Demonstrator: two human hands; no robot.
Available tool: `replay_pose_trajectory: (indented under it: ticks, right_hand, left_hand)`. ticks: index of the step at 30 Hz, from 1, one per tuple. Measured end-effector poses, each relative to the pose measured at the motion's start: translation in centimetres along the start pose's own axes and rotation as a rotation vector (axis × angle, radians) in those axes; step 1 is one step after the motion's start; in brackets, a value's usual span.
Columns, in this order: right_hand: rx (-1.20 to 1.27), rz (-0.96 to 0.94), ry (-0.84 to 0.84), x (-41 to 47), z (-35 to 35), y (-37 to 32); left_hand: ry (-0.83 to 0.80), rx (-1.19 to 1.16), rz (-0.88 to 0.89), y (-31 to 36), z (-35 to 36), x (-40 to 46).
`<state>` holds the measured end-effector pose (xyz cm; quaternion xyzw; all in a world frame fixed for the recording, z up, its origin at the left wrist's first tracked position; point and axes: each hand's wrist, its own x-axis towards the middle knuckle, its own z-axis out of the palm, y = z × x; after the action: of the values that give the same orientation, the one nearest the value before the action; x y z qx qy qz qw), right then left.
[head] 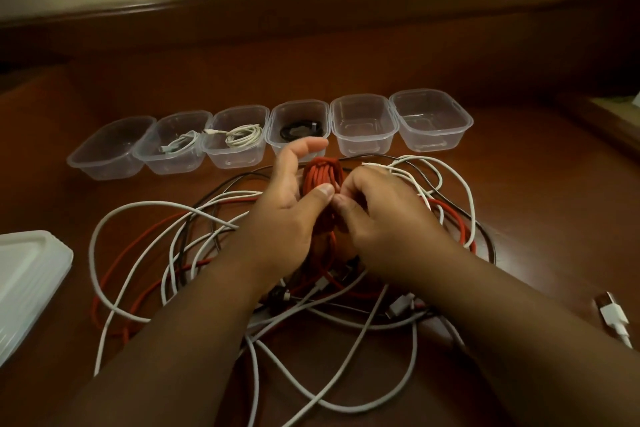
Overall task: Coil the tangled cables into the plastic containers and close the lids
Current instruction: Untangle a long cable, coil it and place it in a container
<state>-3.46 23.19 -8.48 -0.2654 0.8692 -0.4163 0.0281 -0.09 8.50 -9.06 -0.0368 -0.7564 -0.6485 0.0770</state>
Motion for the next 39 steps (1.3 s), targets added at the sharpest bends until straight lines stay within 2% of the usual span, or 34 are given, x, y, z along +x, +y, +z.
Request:
replay_pose_trajectory:
  ticks: [9,15,22,27,30,35,39]
  right_hand:
    - [-0.019,-0.018,-0.044,-0.6,-0.3,-0.7]
    - [0.014,0.053,-0.064,-0.4,-1.6,-1.3]
    - [0.067,0.048,0.072,-1.1,-3.3,-4.5]
    - [0.051,-0.071,0.22,-3.3,-5.4,-8.7]
    - [-0.026,-0.11,0.232,-5.3,-6.9,-11.3]
    - [-0.135,-0.056,0.156,-8.4,-8.7,-15.2]
    - [0.016,0.036,0.112,-9.8,-9.2,-16.6]
  left_hand:
    - [-0.077,0.083,0.074,-0.2,-0.1,0.0]
    - [-0.121,0.132,0.085,0.4,-0.4,-0.2]
    - [-0.055,0.279,0.183,3.6,-0.1,-1.1]
    - [0.015,0.231,0.278,8.1,-0.2,-2.9]
    - [-0.004,0.21,0.327,10.6,0.0,-4.8]
    - [0.043,0.463,0.516,13.4,0.1,-8.6]
    - [0.077,0.589,0.583,14.2,-0.2,-10.1]
